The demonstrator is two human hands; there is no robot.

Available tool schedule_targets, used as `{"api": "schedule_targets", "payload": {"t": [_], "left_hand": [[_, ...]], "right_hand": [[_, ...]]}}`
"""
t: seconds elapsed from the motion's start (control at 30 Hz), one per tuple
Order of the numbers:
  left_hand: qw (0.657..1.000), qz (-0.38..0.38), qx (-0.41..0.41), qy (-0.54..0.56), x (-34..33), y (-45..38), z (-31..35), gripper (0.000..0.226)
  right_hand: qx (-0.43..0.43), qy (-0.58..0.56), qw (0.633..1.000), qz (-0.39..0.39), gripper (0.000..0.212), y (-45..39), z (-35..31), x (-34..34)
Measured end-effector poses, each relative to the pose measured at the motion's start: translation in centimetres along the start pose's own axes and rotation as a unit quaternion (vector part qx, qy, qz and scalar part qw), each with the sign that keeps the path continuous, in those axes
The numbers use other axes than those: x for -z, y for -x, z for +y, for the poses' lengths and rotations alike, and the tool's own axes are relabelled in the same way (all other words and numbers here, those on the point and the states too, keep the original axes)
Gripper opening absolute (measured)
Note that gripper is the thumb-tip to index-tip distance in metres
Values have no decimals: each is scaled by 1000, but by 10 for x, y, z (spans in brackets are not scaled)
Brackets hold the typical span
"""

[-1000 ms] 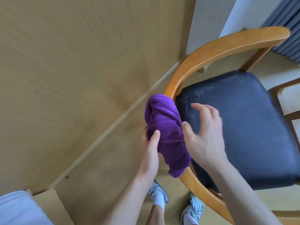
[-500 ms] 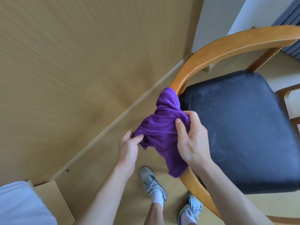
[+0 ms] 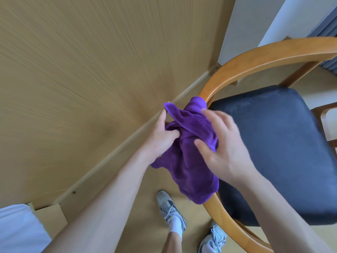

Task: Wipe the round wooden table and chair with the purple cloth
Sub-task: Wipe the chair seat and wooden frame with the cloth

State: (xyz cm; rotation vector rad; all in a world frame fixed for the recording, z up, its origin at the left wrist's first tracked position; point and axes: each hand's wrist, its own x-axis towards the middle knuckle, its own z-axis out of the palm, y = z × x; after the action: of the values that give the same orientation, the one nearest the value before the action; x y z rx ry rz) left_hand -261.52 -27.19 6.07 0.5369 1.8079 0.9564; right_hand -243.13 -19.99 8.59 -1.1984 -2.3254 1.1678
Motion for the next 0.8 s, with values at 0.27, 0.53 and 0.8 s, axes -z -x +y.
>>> {"api": "schedule_targets", "payload": {"t": [0.27,0.53,0.8], "left_hand": [[981,100,-143,-85,7,1,30,30],[965,13,-256,55,47,115,52,7],[988,-147,5,-36,53,138,-22,48]], "right_hand": [[-35,-103,989,96,12,-23,-15,2],[58,-234,969,-49,9,8,-56,52],[-9,-41,990,-136,21,23,-27,32]]}}
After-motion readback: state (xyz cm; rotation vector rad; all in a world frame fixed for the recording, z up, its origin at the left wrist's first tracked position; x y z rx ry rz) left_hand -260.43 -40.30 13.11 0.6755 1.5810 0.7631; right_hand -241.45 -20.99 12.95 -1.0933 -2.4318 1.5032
